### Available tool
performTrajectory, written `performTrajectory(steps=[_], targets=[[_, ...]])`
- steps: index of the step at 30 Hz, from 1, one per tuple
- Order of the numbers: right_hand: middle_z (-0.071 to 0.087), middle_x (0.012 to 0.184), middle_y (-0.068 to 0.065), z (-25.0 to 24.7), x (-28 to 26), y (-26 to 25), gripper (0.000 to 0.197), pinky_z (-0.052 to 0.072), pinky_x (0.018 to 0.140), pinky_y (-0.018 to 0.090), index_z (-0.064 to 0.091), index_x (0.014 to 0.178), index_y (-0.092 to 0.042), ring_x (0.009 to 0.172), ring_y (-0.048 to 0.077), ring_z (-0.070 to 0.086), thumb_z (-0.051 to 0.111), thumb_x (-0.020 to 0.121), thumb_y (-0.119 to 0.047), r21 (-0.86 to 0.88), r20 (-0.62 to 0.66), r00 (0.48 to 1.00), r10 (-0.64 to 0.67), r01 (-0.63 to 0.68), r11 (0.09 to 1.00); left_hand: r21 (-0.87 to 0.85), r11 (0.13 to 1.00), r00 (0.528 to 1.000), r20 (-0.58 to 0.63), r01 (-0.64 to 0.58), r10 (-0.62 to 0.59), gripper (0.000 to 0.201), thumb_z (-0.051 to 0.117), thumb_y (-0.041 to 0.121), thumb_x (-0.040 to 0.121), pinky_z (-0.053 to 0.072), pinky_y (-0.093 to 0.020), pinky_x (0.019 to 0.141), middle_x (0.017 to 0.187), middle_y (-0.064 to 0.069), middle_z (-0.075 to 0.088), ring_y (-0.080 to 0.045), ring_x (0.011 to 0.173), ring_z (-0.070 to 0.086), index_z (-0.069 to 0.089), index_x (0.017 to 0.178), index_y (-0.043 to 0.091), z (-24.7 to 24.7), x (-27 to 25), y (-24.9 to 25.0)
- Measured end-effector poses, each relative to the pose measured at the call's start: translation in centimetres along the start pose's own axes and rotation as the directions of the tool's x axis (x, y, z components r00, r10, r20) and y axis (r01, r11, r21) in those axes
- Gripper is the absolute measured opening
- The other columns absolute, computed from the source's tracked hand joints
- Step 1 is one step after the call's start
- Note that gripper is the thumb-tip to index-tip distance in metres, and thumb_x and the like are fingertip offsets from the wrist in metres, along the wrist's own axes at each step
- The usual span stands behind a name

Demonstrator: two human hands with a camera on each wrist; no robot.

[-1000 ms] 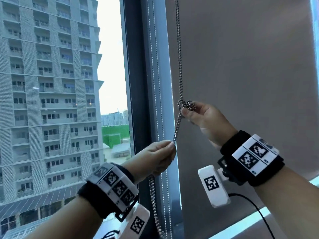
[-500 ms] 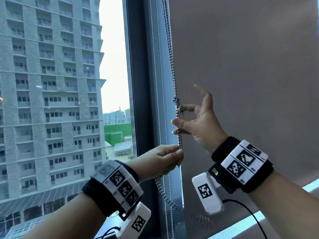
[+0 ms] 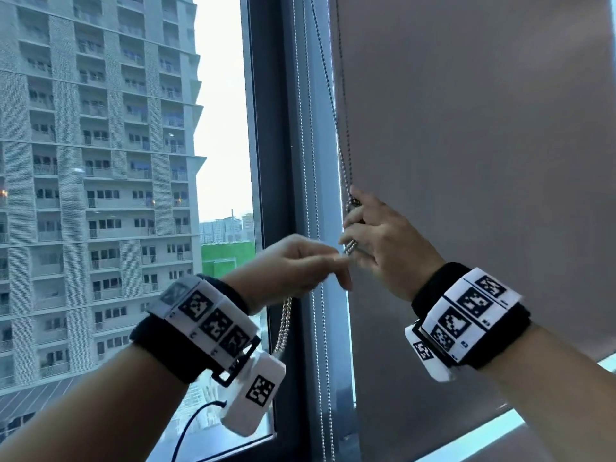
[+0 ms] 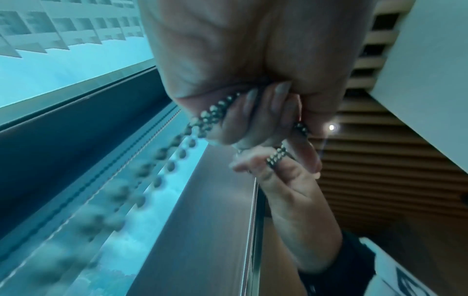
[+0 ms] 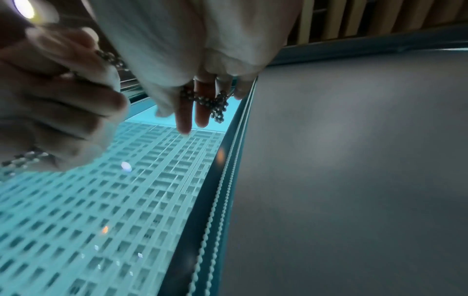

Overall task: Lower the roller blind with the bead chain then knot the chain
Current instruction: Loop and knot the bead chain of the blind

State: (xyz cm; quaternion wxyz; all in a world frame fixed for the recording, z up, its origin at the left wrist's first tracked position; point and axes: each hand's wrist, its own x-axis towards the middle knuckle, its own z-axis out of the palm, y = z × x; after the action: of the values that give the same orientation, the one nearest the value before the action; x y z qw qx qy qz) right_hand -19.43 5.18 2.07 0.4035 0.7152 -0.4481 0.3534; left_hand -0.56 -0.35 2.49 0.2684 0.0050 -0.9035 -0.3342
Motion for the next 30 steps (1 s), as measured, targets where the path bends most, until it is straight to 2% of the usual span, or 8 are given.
performTrajectory(steps=[4,8,11,13,16,20,26,30], targets=[[0.068,0.086,0.012,-1.1,0.4,0.5,0.033,0.043,0.088,0.028,0.065,0.076,-0.005,0.112,0.016,0.058,0.048,0.089,-0.031,0.336,-0.14,0.966,0.217,-0.16,0.928,-0.104,0.99,0.967,-0.248,-0.091,0.062,0.02,0.049,0.015,0.083,0.025,-0.019,0.045,0.056,0.008,0.039,-0.008,0.048,0.029,0.06,0.099,0.018,-2.5,0.8,0.7],[0.06,0.061,-0.004,-2.1,1.2,0.1,0.021,0.045,0.062,0.025,0.06,0.073,-0.015,0.058,0.011,0.053,0.051,0.088,-0.025,0.675,-0.178,0.905,0.385,-0.172,0.718,0.068,0.987,0.928,-0.336,-0.143,0.158,0.029,0.043,0.004,0.076,0.027,-0.02,0.05,0.063,0.007,0.046,-0.007,0.051,0.033,0.059,0.068,0.028,-3.1,1.9,1.3],[0.056,0.049,-0.008,-2.7,2.2,-0.1,0.022,0.045,0.055,0.021,0.059,0.07,-0.015,0.056,0.02,0.053,0.05,0.09,-0.017,0.816,-0.225,0.84,0.494,-0.115,0.567,0.434,0.897,0.903,-0.347,-0.087,0.256,0.04,0.043,0.005,0.08,0.037,-0.018,0.061,0.083,-0.001,0.053,-0.004,0.063,0.046,0.066,0.068,0.036,-3.1,3.3,1.2],[0.057,0.05,-0.008,-2.8,2.7,-0.3,0.024,0.049,0.053,0.024,0.059,0.072,-0.018,0.058,0.023,0.061,0.049,0.093,-0.014,0.894,-0.166,0.804,0.571,-0.122,0.432,0.49,0.87,0.858,-0.421,-0.058,0.295,0.04,0.043,0.0,0.084,0.04,-0.017,0.067,0.091,-0.004,0.056,0.001,0.068,0.05,0.069,0.081,0.03,-3.0,4.4,1.1],[0.05,0.047,-0.007,-2.5,3.0,-0.7,0.026,0.05,0.053,0.025,0.059,0.073,-0.018,0.058,0.017,0.066,0.046,0.095,-0.014,0.954,-0.013,0.768,0.64,-0.182,0.238,0.433,0.902,0.829,-0.506,0.004,0.239,0.031,0.046,0.001,0.089,0.042,-0.015,0.071,0.098,-0.007,0.057,0.003,0.069,0.053,0.07,0.101,0.015,-2.3,5.9,1.5],[0.05,0.059,0.001,-2.2,3.3,-1.2,0.015,0.051,0.051,0.024,0.054,0.092,-0.008,0.059,0.015,0.064,0.04,0.096,-0.011,0.979,0.198,0.75,0.631,-0.183,-0.09,0.036,0.998,0.907,-0.417,-0.051,0.061,0.025,0.052,0.018,0.093,0.042,-0.026,0.079,0.099,-0.015,0.065,-0.016,0.085,0.056,0.064,0.111,0.005,-0.9,6.6,2.3],[0.043,0.064,0.004,-1.7,3.7,-1.3,0.024,0.053,0.049,0.025,0.05,0.115,0.0,0.058,0.015,0.06,0.039,0.094,-0.006,0.966,0.249,0.707,0.662,-0.234,-0.113,0.03,0.987,0.832,-0.536,-0.156,0.147,0.026,0.072,0.022,0.079,0.048,-0.027,0.068,0.071,-0.01,0.066,-0.015,0.065,0.058,0.068,0.081,-0.004,-0.1,7.6,2.4],[0.048,0.07,0.008,-2.2,3.3,-1.1,0.015,0.054,0.05,0.028,0.039,0.1,-0.016,0.056,0.021,0.061,0.04,0.093,-0.003,0.961,0.277,0.702,0.656,-0.219,-0.171,0.014,0.988,0.825,-0.548,-0.152,0.135,0.027,0.063,0.022,0.088,0.046,-0.019,0.059,0.065,-0.004,0.06,-0.01,0.054,0.052,0.064,0.083,-0.004,0.1,8.0,2.1]])
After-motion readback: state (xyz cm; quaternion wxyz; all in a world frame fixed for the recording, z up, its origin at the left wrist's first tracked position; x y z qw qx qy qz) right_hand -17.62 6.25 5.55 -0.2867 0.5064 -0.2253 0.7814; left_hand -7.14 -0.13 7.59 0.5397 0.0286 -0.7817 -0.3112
